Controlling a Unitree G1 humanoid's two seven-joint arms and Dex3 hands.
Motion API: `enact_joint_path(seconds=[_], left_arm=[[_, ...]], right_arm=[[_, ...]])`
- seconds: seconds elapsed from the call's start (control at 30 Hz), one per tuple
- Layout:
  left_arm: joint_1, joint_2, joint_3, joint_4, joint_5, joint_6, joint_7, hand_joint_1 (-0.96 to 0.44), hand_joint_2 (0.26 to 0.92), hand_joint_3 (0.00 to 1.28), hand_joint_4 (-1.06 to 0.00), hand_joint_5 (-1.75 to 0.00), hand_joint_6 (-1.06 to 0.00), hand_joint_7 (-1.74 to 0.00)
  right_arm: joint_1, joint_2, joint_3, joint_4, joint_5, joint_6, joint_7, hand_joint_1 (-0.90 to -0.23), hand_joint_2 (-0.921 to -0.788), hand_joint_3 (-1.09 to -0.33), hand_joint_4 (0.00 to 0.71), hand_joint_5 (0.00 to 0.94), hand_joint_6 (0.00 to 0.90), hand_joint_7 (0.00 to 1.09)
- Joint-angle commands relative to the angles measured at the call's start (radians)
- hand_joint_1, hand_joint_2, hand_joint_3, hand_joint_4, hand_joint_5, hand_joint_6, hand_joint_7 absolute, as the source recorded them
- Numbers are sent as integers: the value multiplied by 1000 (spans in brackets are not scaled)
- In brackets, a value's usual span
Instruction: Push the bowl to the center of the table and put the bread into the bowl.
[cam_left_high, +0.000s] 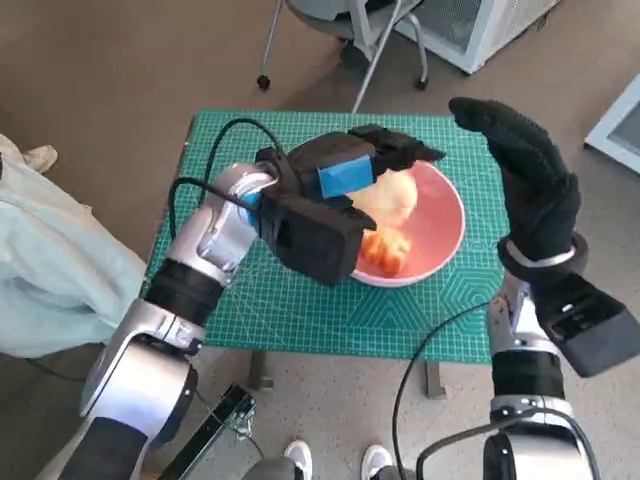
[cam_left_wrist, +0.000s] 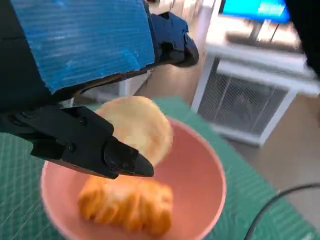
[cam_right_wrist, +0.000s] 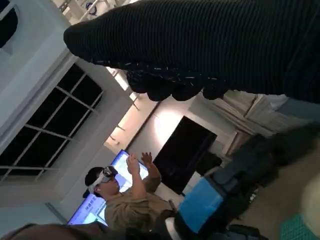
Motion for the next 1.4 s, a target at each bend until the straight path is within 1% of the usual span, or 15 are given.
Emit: enact_joint_path(seconds=[0.03, 0.13, 0.23, 0.33, 0.47, 0.57, 0.67, 0.77, 0.8, 0.83, 0.93, 1.03, 1.2, 1.33, 1.4], left_arm=[[14, -14, 49, 16, -48, -68, 68, -224, 812, 70, 1, 1, -77, -248], [29, -32, 106, 18, -116, -99, 100, -248, 844, 60, 1, 1, -106, -242], [51, -53, 170, 5, -197, -128, 119, -267, 877, 43, -54, -19, -166, -239], [82, -71, 237, -4, -282, -184, 143, -288, 902, 30, -115, -29, -225, -235], [112, -87, 291, -11, -342, -252, 174, -370, 917, 84, -180, -43, -273, -237], [169, -111, 333, -87, -434, -263, 158, -404, 920, 117, -214, -50, -281, -234], [235, -132, 355, -200, -528, -232, 129, -407, 921, 143, -229, -51, -270, -227], [285, -142, 363, -294, -588, -185, 109, -395, 921, 156, -236, -50, -259, -227], [308, -145, 366, -332, -615, -163, 103, -386, 921, 163, -240, -42, -222, -297], [326, -148, 369, -361, -634, -144, 98, -372, 921, 168, -243, -35, -159, -421], [377, -155, 376, -437, -671, -101, 92, -352, 921, 177, -238, -20, -55, -624], [408, -160, 382, -481, -675, -78, 96, -353, 921, 176, -234, -14, -17, -703], [439, -155, 389, -507, -648, -68, 107, -349, 921, 161, -237, -14, -2, -727], [454, -145, 394, -516, -639, -68, 103, -351, 921, 142, -234, -13, 0, -683], [459, -144, 396, -519, -638, -71, 100, -352, 921, 137, -228, -10, 1, -668]], right_arm=[[28, -7, -3, -10, -2, 17, -7, -535, -921, -652, 340, 0, 18, 799], [30, -7, -5, -16, -2, 21, -12, -541, -921, -649, 340, 0, 15, 798], [31, -6, -7, -24, -6, 24, -19, -538, -921, -648, 340, 0, 11, 795], [32, -5, -7, -37, -11, 28, -30, -530, -921, -650, 340, 0, 10, 792], [34, -4, -7, -55, -15, 37, -46, -536, -921, -651, 340, 0, 10, 790], [31, -4, -7, -74, -23, 47, -66, -542, -921, -649, 340, 0, 11, 790], [29, -2, -8, -98, -35, 59, -91, -531, -921, -649, 341, 0, 13, 789], [31, -2, -6, -118, -48, 69, -114, -514, -921, -651, 341, 0, 15, 787], [30, -1, -6, -128, -57, 72, -126, -509, -921, -655, 341, 1, 16, 786], [30, 0, -6, -135, -65, 74, -135, -505, -921, -662, 341, 1, 18, 783], [30, 3, -6, -157, -97, 77, -171, -499, -921, -684, 342, 1, 24, 778], [28, 6, -3, -169, -119, 81, -197, -497, -921, -698, 343, 1, 28, 776], [26, 9, 5, -184, -153, 80, -232, -484, -921, -712, 342, 1, 30, 771], [18, 3, 10, -178, -169, 76, -246, -486, -921, -719, 337, 0, 32, 768], [15, 0, 12, -177, -170, 77, -248, -492, -921, -720, 335, 0, 32, 767]])
